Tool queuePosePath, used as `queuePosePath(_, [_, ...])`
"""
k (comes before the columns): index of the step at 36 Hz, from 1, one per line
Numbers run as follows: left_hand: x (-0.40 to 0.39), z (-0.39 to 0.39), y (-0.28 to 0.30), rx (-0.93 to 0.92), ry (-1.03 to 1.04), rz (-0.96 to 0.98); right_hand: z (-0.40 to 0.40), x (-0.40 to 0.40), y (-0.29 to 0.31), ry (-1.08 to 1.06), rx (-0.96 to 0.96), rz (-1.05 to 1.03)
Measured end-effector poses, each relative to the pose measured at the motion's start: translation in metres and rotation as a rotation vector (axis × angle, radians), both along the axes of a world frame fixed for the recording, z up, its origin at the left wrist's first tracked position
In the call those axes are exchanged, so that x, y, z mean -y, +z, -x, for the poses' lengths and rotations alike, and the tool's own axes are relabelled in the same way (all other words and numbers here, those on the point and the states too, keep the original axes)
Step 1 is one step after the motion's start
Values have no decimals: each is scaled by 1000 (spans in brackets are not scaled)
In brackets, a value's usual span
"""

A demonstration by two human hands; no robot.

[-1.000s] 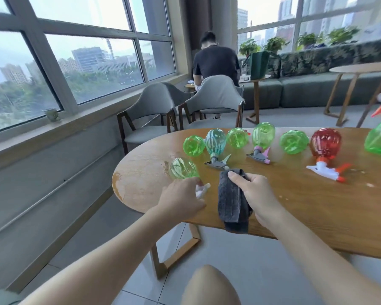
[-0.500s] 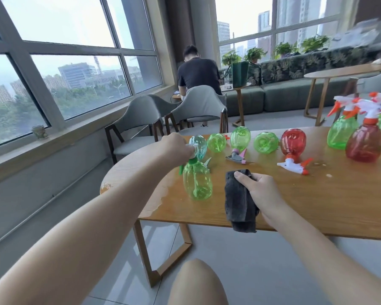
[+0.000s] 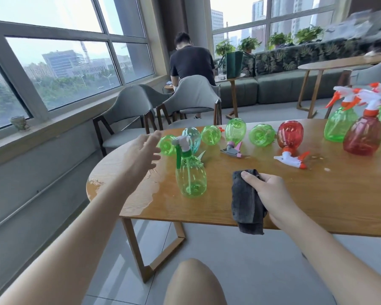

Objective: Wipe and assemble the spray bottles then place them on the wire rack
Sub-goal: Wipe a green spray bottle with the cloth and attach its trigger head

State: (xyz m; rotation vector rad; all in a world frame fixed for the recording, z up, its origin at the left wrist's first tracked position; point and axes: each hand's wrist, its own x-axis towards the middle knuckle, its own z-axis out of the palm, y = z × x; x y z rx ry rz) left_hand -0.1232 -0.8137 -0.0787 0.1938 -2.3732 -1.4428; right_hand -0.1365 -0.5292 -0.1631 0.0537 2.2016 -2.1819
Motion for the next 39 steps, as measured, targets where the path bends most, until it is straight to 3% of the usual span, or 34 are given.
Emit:
queuePosePath(3, [21, 1, -46, -5, -108, -121, 2, -1, -3, 1, 10, 0])
queuePosePath(11, [8, 47, -103, 264, -400, 37, 9, -2, -8, -6, 49, 76])
queuePosePath(16, [-3, 75, -113, 224, -426, 11, 13, -8, -5, 21, 68, 152])
queuePosePath(22, [-47, 70, -100, 99, -413, -208, 15, -31, 6, -25, 44, 244])
queuePosePath(30, [-153, 68, -87, 83, -562, -834, 9, -80, 29, -219, -262, 225])
queuePosePath(39, [-233, 80, -95, 183, -720, -889, 11, -137, 31, -433, -601, -156])
